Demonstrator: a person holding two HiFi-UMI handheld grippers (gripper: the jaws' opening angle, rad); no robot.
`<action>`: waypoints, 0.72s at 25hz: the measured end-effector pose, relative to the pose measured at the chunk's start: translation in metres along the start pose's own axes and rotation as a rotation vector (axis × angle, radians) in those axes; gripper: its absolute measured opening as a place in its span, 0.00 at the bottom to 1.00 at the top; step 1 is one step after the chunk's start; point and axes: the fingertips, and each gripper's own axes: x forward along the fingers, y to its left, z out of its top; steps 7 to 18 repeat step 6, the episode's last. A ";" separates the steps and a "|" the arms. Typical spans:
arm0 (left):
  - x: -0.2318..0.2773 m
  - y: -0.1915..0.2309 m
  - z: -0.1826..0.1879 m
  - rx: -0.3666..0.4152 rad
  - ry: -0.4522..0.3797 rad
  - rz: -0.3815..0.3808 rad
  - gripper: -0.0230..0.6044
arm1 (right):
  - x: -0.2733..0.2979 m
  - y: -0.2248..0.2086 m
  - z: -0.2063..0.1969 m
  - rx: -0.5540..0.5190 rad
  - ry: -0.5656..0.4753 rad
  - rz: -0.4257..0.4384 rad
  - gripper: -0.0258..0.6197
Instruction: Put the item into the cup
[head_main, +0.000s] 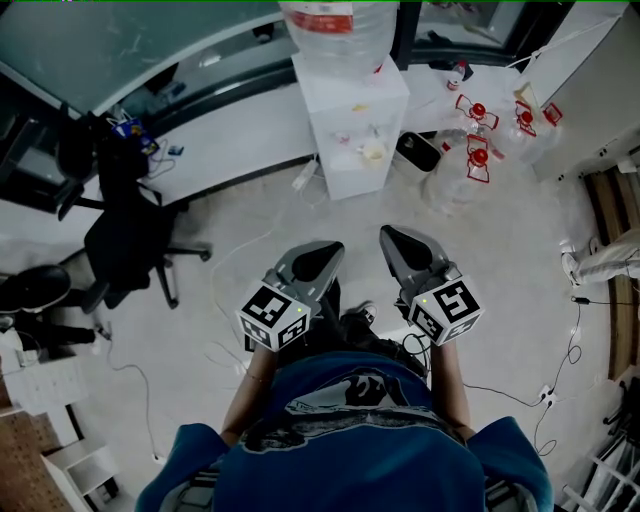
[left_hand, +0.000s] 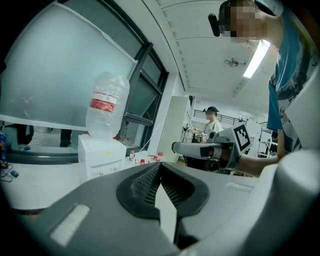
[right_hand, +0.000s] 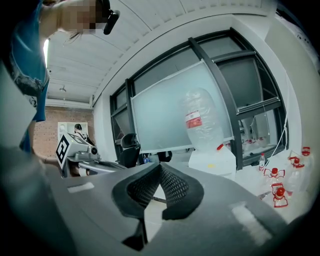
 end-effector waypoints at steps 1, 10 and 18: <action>0.001 0.002 0.001 -0.002 -0.002 -0.002 0.03 | 0.002 -0.001 0.000 -0.001 0.001 -0.001 0.04; 0.005 0.014 0.003 -0.001 0.001 -0.006 0.03 | 0.013 -0.007 0.002 -0.003 0.003 -0.010 0.04; 0.005 0.014 0.003 -0.001 0.001 -0.006 0.03 | 0.013 -0.007 0.002 -0.003 0.003 -0.010 0.04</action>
